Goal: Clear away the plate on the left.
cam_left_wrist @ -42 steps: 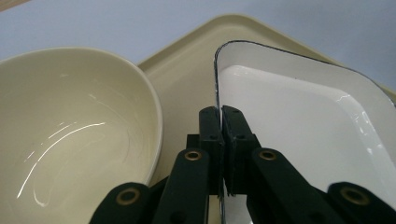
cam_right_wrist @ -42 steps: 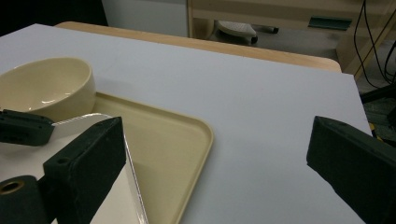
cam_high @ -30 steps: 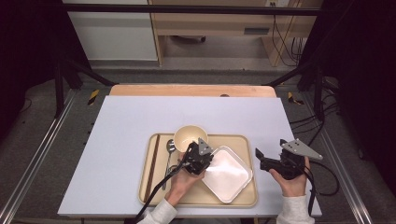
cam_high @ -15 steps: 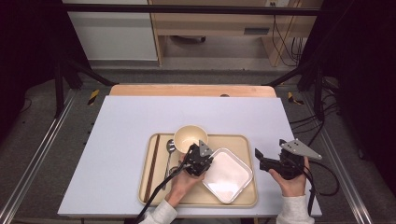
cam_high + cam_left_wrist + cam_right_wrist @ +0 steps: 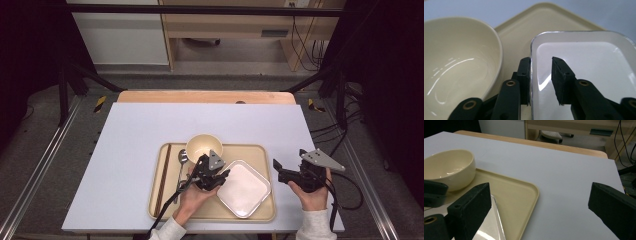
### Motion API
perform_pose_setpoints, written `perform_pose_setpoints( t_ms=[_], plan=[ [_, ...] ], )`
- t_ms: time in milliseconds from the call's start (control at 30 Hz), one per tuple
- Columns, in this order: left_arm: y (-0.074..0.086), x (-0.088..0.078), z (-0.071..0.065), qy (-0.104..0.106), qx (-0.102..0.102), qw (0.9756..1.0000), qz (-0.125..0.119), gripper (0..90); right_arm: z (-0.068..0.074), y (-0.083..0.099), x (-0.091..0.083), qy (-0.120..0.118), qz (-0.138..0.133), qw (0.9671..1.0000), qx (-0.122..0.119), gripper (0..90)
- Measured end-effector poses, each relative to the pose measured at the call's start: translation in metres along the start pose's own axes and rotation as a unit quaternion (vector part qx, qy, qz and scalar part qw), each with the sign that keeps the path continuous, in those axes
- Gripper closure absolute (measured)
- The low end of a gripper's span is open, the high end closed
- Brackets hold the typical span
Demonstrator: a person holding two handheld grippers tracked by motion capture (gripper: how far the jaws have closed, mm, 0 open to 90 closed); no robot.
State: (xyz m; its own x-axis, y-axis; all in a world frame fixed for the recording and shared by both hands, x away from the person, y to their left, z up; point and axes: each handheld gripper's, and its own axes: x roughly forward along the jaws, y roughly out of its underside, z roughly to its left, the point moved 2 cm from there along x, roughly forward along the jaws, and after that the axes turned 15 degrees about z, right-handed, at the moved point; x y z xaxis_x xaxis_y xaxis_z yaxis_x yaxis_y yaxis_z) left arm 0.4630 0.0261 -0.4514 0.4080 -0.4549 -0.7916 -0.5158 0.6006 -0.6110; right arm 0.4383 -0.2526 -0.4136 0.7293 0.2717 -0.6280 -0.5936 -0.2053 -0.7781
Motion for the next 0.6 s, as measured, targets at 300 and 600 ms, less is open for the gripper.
perform_pose_setpoints(
  t_ms=[300, 600],
  plan=[
    [0.003, -0.050, 0.013, -0.014, 0.013, 0.9979, -0.063, 47.1, 0.000, 0.000, 0.001, 0.000, 0.001, 1.0000, 0.001, 4.9],
    [0.023, -0.077, 0.051, -0.042, -0.011, 0.9961, -0.076, 32.4, 0.001, 0.001, 0.002, 0.000, 0.002, 1.0000, 0.002, 4.8]
  ],
)
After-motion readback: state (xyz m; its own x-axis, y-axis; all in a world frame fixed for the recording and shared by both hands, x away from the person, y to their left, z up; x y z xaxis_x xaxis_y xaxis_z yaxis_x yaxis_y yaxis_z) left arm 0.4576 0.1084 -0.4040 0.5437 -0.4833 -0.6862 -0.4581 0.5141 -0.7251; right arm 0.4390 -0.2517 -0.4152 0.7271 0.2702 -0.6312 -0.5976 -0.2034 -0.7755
